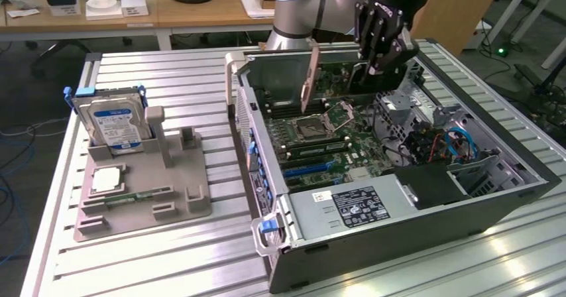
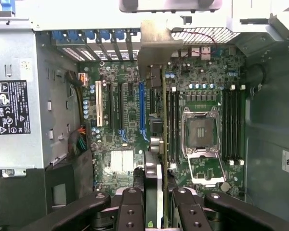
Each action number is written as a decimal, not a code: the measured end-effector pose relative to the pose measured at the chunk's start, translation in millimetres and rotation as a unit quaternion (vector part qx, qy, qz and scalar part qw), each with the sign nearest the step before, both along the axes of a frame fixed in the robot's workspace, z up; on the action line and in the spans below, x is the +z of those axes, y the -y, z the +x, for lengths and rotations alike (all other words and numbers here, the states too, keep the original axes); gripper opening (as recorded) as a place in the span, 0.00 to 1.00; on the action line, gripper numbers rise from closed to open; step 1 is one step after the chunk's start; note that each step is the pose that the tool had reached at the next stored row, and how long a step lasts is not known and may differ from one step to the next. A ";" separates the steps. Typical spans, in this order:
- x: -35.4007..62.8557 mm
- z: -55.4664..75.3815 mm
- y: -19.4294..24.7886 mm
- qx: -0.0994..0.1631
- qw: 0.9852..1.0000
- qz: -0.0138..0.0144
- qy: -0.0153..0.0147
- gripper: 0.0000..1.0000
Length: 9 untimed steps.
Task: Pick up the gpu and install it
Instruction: 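Insert the gpu into the slot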
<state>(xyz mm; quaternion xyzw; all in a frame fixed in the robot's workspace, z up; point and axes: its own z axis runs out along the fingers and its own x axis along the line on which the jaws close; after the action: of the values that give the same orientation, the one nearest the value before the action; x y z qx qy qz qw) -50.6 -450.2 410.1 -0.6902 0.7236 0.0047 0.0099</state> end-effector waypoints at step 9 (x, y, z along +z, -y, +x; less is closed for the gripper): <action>-2.7 -1.8 1.5 0.000 1.000 -0.004 0.000 0.27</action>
<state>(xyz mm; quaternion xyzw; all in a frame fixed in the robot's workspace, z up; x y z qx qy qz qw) -52.4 -451.8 407.5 -0.6903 0.7235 0.0020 0.0073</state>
